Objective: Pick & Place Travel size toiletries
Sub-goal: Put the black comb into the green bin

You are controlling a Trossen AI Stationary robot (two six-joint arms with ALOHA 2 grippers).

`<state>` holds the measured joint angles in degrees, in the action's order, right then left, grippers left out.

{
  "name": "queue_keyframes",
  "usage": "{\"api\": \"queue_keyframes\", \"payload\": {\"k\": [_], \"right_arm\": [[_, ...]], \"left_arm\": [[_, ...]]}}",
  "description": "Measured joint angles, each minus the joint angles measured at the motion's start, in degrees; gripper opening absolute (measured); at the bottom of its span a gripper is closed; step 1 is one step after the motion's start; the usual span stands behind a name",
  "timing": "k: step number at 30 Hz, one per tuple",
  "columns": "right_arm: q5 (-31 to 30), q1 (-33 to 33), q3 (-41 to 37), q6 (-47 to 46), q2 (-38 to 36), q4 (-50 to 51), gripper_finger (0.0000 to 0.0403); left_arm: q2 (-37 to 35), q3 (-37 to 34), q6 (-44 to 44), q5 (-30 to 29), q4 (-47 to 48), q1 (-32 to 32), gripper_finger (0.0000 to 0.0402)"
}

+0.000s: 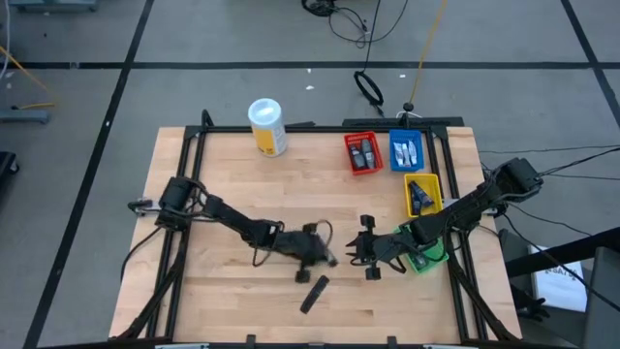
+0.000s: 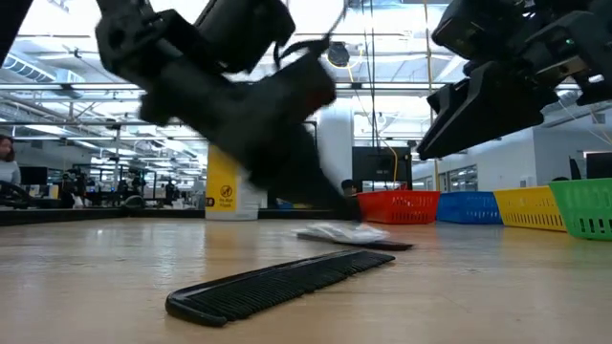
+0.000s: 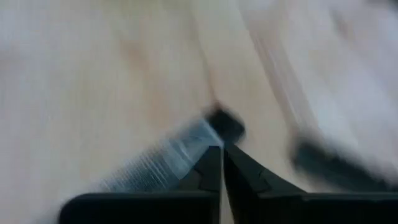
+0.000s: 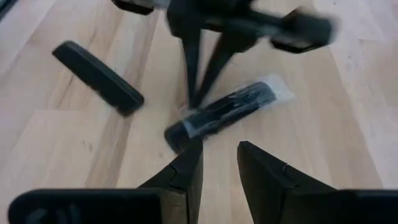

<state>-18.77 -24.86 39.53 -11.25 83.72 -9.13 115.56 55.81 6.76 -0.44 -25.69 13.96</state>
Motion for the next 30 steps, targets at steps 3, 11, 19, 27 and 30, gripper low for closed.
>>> {"api": "queue_keyframes", "payload": {"k": [3, 11, 19, 27, 30], "right_arm": [[-0.57, -0.48, 0.00, -0.57, -2.48, 2.68, 0.0091], [1.21, -1.29, -4.51, -2.77, -0.53, -9.05, 0.0093], [4.44, -1.14, -3.18, 2.58, 12.96, -21.35, 0.0165], [-8.43, -1.09, 4.73, 5.97, 21.34, -14.76, 0.0230], [-9.04, -1.01, 5.40, 5.95, 21.30, -11.02, 0.0230]], "left_arm": [[0.52, 0.49, 0.88, -3.21, -12.01, -1.76, 0.0012], [-7.96, 0.81, 0.00, -1.43, -0.67, -5.33, 0.0033], [-5.52, 0.68, 1.14, 1.58, 7.42, -8.50, 0.0008], [-3.78, 0.72, 4.23, 1.94, 15.09, -7.94, 0.0004], [-3.88, 0.76, 5.46, 1.87, 17.57, -6.97, 0.0007]]}}
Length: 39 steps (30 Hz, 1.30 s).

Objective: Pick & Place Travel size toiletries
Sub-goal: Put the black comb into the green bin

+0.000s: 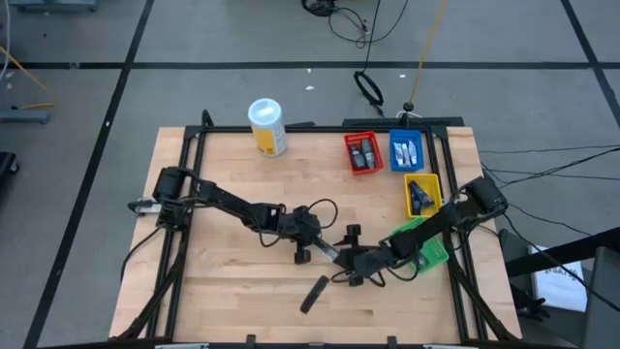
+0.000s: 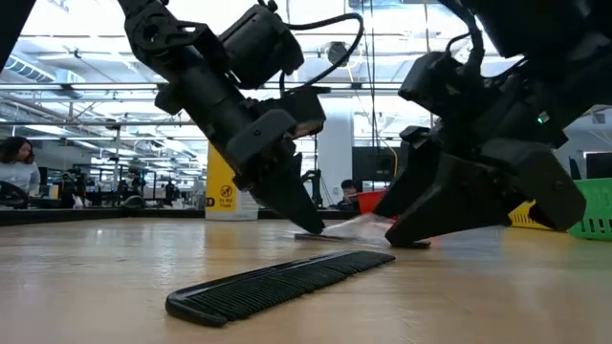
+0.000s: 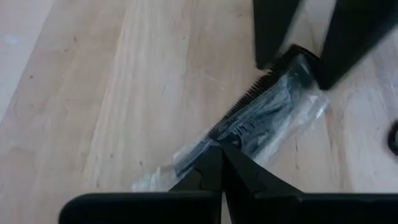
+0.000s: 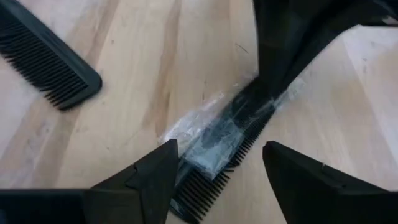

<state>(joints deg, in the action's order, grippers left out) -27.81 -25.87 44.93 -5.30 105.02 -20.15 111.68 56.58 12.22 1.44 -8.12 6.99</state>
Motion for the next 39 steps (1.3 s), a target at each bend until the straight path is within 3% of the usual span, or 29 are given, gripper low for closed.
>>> {"api": "queue_keyframes", "payload": {"k": [4, 15, 22, 32, 39], "right_arm": [[-3.82, 0.09, 0.02, 0.08, -0.73, 4.61, 0.0215], [-1.03, 0.34, 0.09, 1.68, -1.06, 9.29, 0.0172], [-0.46, 1.02, 0.02, 4.98, -1.01, 8.71, 0.0155], [-0.82, 2.99, -0.04, 12.00, -0.93, 8.17, 0.0148], [-6.87, 3.50, -0.13, 17.45, -0.84, 8.37, 0.0146]], "left_arm": [[-0.02, 0.02, 0.45, -0.21, 1.52, 1.31, 0.0015], [-1.05, -0.05, 4.66, 0.00, -12.58, 2.79, 0.0006], [2.10, -0.01, 4.55, -6.31, -10.91, 1.40, 0.0003], [8.31, 0.09, 4.48, 3.46, -16.40, -1.65, 0.0006], [11.88, 0.31, 5.51, 7.63, -18.18, -2.60, 0.0006]]}}
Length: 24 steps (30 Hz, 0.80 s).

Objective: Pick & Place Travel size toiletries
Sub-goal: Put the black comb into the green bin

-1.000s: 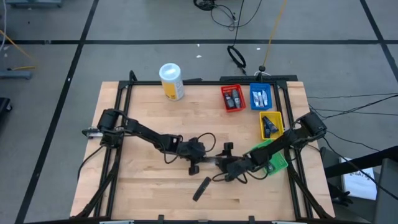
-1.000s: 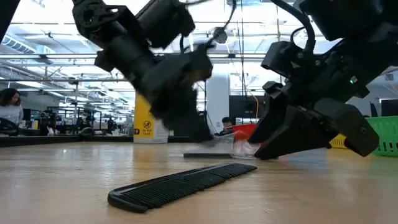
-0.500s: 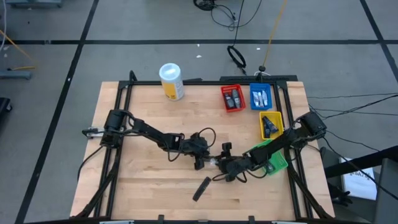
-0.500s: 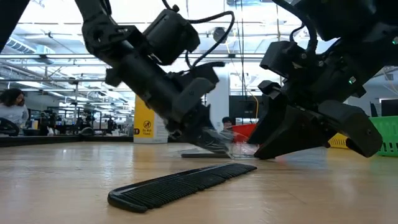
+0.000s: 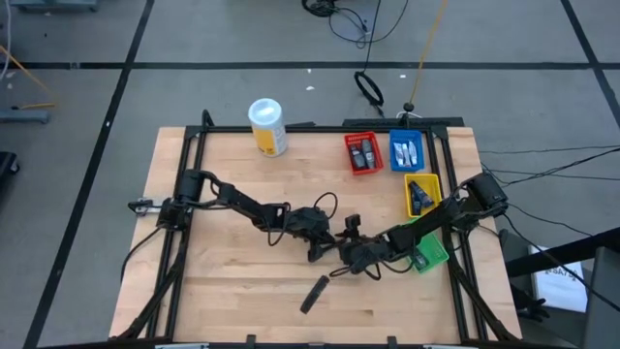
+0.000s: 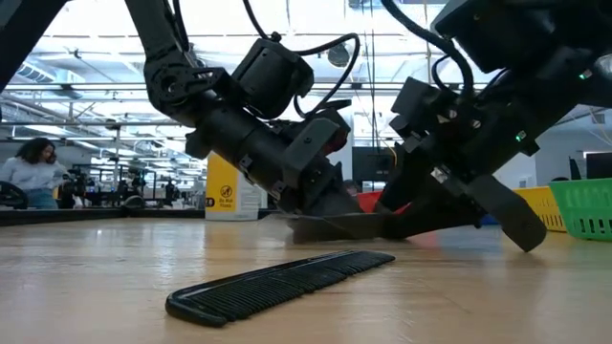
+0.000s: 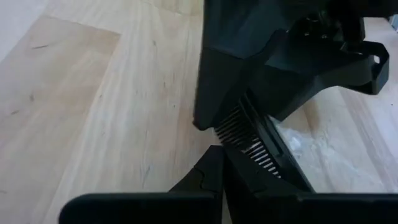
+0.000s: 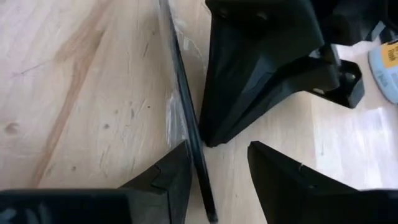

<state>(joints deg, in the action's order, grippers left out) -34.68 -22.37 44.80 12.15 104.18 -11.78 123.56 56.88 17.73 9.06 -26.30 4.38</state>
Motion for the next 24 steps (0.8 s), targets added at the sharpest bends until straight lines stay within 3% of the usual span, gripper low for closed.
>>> {"api": "queue_keyframes", "payload": {"k": [9, 12, 15, 19, 24], "right_arm": [[-1.06, -0.02, 0.00, 0.65, -0.02, -0.19, 0.0146], [2.98, 0.66, 0.00, 0.97, -0.04, -0.28, 0.0139], [8.00, 1.78, 0.00, -0.17, -0.11, -0.45, 0.0103], [10.01, 1.98, -0.02, -2.55, -0.45, -0.02, 0.0020], [12.01, -0.82, -0.17, -12.05, -5.85, 7.46, 0.0014]], "left_arm": [[0.47, -0.09, -1.01, 0.35, -1.06, -0.20, 0.0008], [0.47, -0.15, -1.17, 0.36, -1.30, -0.20, 0.0003], [0.54, -0.26, -1.39, 0.16, -2.19, -0.20, 0.0007], [-0.14, -0.33, -1.98, 0.18, -1.71, -0.31, 0.0015], [-6.26, -0.68, -4.05, -0.68, 5.05, -0.66, 0.0006]]}}
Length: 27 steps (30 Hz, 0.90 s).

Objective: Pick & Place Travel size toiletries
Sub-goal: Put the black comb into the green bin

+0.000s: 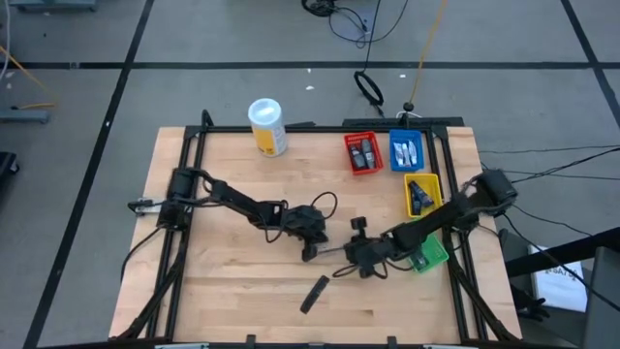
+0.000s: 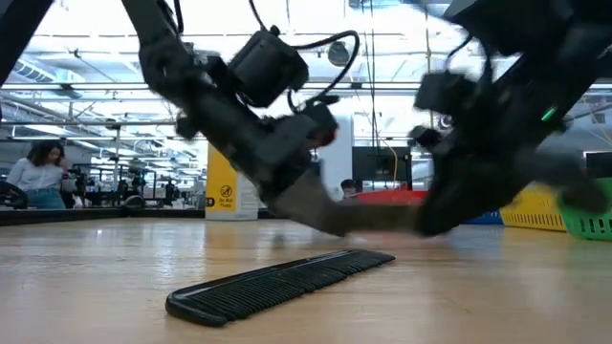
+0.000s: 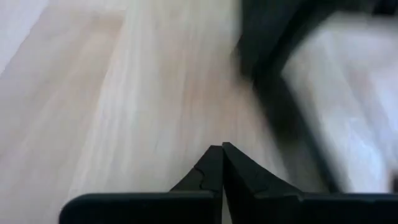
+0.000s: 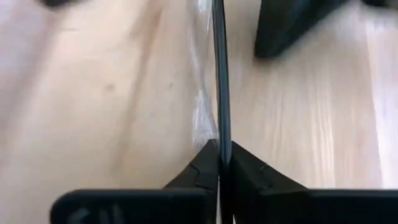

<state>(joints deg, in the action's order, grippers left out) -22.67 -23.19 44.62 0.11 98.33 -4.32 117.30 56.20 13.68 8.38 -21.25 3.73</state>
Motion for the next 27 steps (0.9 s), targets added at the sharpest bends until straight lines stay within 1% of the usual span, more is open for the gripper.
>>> {"api": "queue_keyframes", "payload": {"k": [2, 4, 6, 8, 11, 14, 17, 20, 23, 27], "right_arm": [[0.41, -1.68, 0.46, -6.31, -4.51, 7.77, 0.0007], [1.93, -3.35, 2.61, -13.22, -9.44, 18.18, 0.0006], [3.55, -5.05, 5.60, -21.06, -14.72, 30.84, 0.0008], [6.82, -6.29, 9.45, -30.02, -19.37, 43.95, 0.0008], [13.99, -7.66, 14.60, -47.07, -25.58, 62.14, 0.0005], [21.29, -9.45, 16.64, -64.70, -30.73, 73.99, 0.0005], [24.59, -12.05, 16.37, -78.47, -34.33, 81.03, 0.0005], [25.38, -14.42, 14.32, -88.07, -35.58, 84.48, 0.0005], [25.75, -15.17, 11.61, -92.12, -35.72, 83.44, 0.0009], [25.94, -14.91, 7.47, -92.73, -35.68, 78.00, 0.0012]], "left_arm": [[-3.23, -0.12, -1.32, -3.22, 4.67, 0.16, 0.0002], [-6.18, -0.09, -1.80, -8.44, 9.25, 0.64, 0.0004], [-8.34, 0.04, -1.78, -14.38, 11.24, 1.40, 0.0010], [-9.41, -0.18, -1.71, -19.61, 13.52, 2.32, 0.0016], [-9.36, -0.27, -1.73, -23.16, 14.66, 3.77, 0.0020], [-9.41, -0.21, -1.85, -23.61, 14.78, 4.68, 0.0015], [-9.41, -0.20, -1.97, -23.78, 15.58, 5.23, 0.0005], [-9.45, -0.20, -1.97, -23.95, 15.50, 5.60, 0.0003], [-9.47, -0.17, -1.97, -23.95, 15.62, 5.73, 0.0012], [-9.47, -0.15, -1.97, -23.95, 15.60, 5.73, 0.0022]]}}
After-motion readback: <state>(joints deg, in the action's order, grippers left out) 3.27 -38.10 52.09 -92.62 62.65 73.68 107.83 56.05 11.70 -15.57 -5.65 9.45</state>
